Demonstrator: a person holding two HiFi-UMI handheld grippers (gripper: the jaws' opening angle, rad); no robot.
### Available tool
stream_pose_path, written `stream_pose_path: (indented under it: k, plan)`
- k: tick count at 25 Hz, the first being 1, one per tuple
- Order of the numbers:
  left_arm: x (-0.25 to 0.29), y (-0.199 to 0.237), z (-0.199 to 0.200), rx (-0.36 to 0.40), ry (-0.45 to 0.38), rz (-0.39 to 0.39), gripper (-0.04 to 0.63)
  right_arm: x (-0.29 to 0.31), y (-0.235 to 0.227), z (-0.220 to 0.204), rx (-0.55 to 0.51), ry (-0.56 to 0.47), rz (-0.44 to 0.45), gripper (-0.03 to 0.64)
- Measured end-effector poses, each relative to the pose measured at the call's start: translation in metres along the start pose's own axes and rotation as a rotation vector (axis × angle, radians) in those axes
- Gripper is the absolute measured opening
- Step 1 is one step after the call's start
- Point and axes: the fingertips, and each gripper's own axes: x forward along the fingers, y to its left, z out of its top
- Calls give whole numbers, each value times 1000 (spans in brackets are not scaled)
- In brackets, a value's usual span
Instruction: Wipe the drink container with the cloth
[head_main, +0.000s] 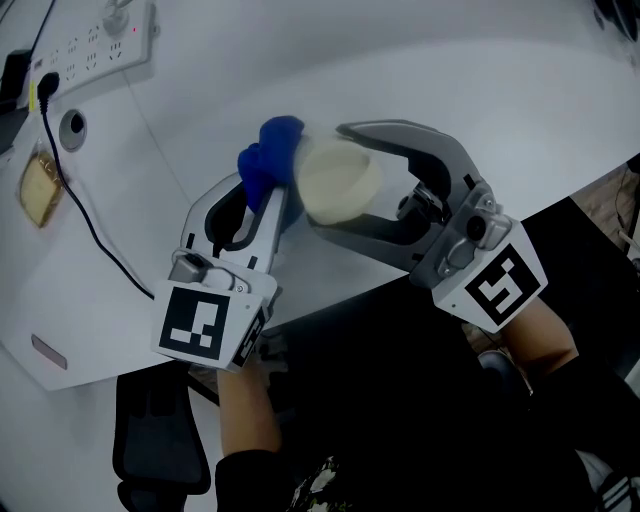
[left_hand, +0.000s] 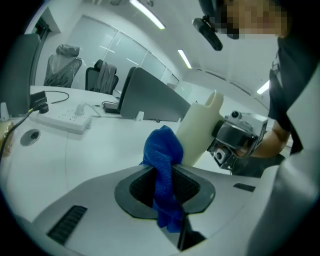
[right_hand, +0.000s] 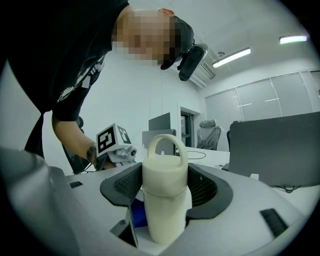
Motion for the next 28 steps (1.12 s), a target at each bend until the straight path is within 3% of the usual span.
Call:
stream_pose_path:
  k: [3,7,15,18,25,28]
  plan:
    - [6,4,-8,31,46,35,60,0,1,0,-2,3,12,252]
    - [9,2,-15,0,45,27,60,-1,4,-1,-19,20,52,252]
    - [7,-17,-34,-74,42,22,60,-4,10,-2,-70,58,297,252]
    - [9,-20,-43,-84,56,17,61,-5,10,-1,-81,58,343,252]
    - [-5,0,-42,-127,0,92,63,-2,7,-1,-81,49,237,252]
    - [-20,11,-28,-111,-72,137,63,-6,2,-2,-45,48,169,255]
